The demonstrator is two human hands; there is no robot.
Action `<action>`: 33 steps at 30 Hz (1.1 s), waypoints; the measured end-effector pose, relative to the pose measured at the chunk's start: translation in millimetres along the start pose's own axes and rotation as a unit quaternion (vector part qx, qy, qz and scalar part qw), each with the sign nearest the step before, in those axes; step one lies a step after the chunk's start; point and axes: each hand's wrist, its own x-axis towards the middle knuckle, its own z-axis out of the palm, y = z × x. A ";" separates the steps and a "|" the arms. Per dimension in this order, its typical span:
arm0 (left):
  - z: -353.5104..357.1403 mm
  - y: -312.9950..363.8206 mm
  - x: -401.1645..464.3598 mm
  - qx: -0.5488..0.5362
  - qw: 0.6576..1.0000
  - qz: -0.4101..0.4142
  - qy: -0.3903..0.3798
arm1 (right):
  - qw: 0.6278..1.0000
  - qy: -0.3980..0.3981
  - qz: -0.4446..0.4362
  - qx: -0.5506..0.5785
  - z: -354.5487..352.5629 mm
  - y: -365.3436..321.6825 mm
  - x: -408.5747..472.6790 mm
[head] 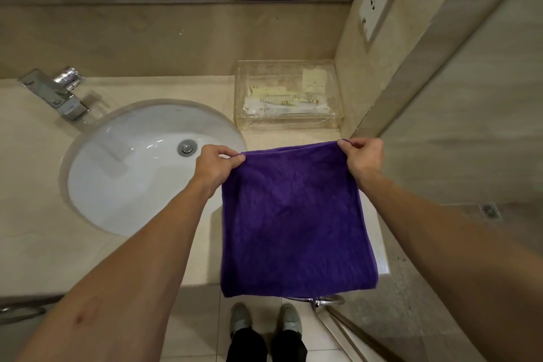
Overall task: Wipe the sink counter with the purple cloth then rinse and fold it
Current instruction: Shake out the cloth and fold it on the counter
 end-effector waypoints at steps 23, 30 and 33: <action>-24.8 6.7 -6.6 0.061 0.998 0.034 -0.014 | 0.998 -0.020 0.045 0.029 -19.8 8.0 -7.7; -30.8 7.1 -4.4 0.085 0.996 0.016 -0.022 | 0.997 -0.040 0.059 0.020 -21.8 5.2 -6.8; -34.9 7.0 -5.4 0.080 0.995 -0.013 -0.062 | 0.995 -0.074 0.060 0.023 -24.1 1.6 -6.8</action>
